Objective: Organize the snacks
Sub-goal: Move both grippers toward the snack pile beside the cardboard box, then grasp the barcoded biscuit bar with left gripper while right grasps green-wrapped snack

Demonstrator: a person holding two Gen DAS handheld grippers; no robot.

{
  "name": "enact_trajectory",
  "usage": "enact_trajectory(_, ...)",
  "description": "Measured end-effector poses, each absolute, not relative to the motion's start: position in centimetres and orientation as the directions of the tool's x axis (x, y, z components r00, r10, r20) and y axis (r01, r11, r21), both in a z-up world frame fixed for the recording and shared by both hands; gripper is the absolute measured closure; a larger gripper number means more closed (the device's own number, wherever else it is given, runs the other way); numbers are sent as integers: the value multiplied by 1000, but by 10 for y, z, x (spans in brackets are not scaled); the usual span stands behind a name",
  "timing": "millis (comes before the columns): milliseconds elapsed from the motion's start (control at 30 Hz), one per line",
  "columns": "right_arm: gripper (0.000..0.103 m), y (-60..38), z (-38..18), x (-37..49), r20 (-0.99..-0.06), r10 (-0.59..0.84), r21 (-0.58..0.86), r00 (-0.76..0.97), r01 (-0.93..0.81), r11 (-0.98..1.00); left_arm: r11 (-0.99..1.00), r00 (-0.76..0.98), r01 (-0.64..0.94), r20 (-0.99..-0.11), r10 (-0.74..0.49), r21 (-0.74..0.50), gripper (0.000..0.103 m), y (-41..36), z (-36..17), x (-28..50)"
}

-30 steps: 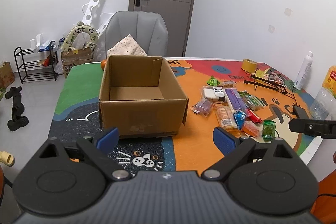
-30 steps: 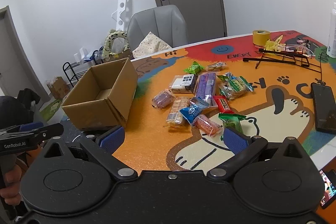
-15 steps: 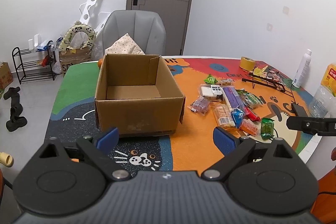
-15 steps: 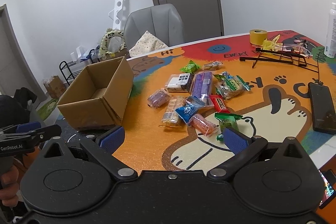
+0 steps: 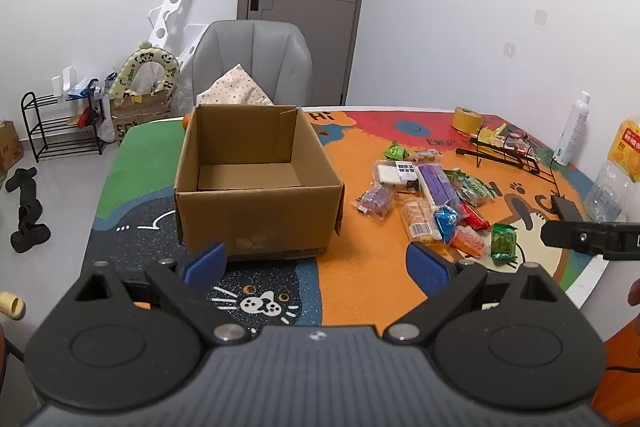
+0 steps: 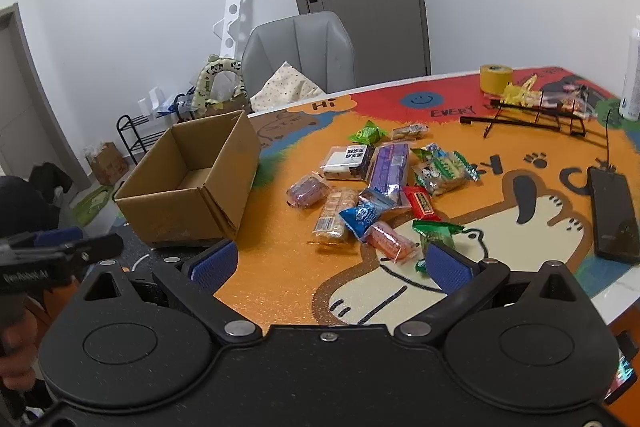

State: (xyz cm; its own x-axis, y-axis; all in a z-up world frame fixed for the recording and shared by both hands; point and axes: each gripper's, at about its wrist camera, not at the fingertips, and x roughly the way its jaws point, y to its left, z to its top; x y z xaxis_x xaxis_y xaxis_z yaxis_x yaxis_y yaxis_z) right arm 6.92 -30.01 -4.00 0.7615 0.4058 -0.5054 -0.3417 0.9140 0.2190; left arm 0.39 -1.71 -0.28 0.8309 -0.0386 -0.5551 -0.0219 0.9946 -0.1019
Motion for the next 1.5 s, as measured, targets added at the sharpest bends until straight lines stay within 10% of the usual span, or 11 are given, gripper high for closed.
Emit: enact_trajectory(1500, 0, -326, -65, 101, -480, 358, 166, 801, -317, 934, 994, 857, 27, -509, -79, -109, 7, -48, -11, 53)
